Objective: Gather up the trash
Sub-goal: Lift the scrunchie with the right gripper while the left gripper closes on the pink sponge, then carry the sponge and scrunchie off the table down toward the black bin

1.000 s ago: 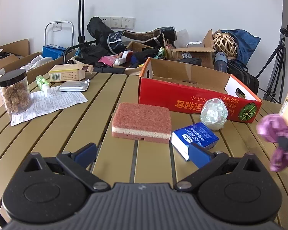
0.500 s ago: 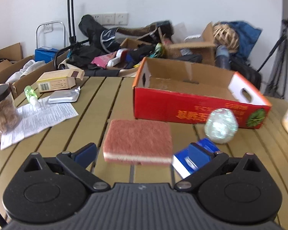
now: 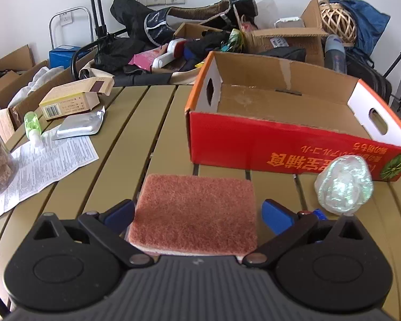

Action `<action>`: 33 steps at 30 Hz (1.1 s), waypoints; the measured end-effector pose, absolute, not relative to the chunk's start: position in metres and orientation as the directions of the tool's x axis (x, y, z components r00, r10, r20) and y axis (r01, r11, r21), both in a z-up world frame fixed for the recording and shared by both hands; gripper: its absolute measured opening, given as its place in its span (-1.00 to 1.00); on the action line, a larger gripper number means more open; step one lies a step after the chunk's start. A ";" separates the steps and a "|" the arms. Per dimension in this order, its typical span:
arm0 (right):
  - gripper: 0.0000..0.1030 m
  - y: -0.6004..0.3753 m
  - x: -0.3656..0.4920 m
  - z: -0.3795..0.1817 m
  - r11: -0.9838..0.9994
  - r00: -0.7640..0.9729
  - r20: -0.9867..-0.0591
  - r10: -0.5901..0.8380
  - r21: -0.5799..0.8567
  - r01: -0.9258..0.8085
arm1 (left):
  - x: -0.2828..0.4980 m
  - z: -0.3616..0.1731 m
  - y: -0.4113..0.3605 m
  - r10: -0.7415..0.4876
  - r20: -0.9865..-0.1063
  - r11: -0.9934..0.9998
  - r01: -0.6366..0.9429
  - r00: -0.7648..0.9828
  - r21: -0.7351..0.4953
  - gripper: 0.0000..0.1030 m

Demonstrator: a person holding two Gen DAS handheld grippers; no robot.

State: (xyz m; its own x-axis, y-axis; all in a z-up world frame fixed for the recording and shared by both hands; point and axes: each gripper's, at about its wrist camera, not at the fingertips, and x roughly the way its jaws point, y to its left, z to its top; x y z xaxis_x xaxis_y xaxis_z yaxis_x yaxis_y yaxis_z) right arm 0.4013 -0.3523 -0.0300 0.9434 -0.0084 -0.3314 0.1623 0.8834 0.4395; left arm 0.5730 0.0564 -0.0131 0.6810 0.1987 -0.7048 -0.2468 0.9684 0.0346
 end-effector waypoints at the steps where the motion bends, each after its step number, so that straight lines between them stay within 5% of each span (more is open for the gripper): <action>1: -0.41 -0.353 0.403 -0.032 0.881 0.942 -0.337 -0.011 0.442 0.168 | 0.574 -0.014 0.057 0.208 -0.703 0.967 -0.251 0.679 0.044 1.00; 12: -0.41 -0.348 0.411 -0.038 0.882 0.935 -0.354 0.000 0.442 0.167 | 0.578 -0.032 0.064 0.189 -0.729 0.967 -0.254 0.658 0.020 1.00; 33: -0.41 -0.328 0.400 -0.025 0.893 0.945 -0.310 0.099 0.447 0.053 | 0.486 0.035 0.046 0.204 -0.579 0.972 -0.236 0.789 0.021 0.94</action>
